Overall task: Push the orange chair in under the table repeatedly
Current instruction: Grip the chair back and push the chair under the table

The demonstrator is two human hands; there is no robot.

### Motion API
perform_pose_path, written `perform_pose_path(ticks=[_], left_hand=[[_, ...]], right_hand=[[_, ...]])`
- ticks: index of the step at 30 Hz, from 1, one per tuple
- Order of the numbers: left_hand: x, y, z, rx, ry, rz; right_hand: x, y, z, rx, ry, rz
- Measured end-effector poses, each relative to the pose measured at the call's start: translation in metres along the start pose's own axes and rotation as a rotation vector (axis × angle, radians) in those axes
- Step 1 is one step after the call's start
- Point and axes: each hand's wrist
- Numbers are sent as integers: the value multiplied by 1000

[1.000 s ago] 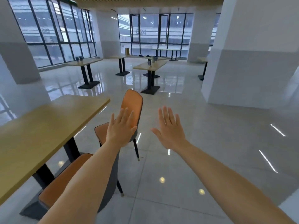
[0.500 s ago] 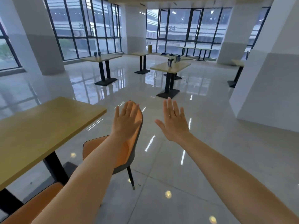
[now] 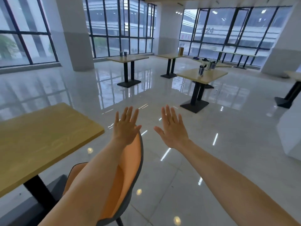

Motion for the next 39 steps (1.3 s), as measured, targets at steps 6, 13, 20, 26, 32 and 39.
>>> perform_pose_path(ticks=[6,13,20,26,32,39], left_hand=[[-1,62,49,77,35,-214],[-21,55,117,350,150,-531],[-68,38,165,489,97,-704],[-82,36,193,545,3,-826],[-87,43,205,496,-193,-992],[-94,37,204,421,-186,-1057]], right_hand=[[-35,104,54,99,63,-229],[-46,169,126,257,133,-655],[-54,189,177,458,117,-919],[-52,189,224,517,106,-1054],[-35,205,258,492,98,-1111],[-6,240,270,310,-5,-1222]])
Point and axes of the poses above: each hand's wrist, its own y-axis towards the middle knuckle, its own z-axis out of the palm, x = y × z, and after that the axes turned 1 degree about -y, right-handed
